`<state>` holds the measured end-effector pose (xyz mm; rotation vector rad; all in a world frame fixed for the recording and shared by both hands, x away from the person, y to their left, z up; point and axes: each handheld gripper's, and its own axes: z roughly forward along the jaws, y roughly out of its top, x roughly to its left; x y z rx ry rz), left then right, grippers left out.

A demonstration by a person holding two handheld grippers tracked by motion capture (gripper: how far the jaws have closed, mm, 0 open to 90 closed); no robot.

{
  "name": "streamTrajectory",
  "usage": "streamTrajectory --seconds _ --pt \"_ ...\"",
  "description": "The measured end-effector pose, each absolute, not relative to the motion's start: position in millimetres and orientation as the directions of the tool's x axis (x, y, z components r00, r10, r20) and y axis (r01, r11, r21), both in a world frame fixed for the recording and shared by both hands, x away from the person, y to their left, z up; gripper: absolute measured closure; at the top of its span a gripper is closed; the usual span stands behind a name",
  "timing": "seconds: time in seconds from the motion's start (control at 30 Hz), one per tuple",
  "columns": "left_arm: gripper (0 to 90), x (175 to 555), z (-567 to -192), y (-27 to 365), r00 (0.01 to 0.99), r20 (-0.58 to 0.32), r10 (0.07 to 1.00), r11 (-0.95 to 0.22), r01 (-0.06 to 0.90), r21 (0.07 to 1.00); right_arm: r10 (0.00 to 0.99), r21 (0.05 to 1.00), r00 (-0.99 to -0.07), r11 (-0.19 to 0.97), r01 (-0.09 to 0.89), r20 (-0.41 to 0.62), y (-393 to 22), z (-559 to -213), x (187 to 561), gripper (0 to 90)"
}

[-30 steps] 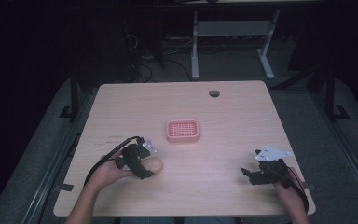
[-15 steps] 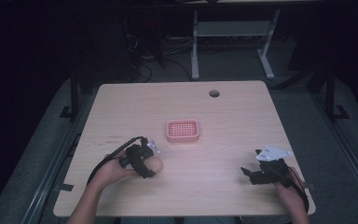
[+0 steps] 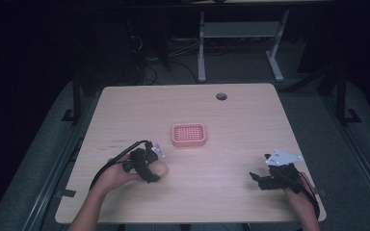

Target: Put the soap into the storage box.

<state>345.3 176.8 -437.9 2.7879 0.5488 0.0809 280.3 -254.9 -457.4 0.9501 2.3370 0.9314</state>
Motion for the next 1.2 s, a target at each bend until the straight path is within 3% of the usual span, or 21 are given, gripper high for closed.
streamTrajectory --seconds 1.2 --pt "32.2 369.3 -415.8 157.6 0.941 0.002 0.339 -0.898 0.323 0.300 0.739 0.739 -0.661 0.519 0.430 -0.134 -254.8 -457.1 283.4 13.8"
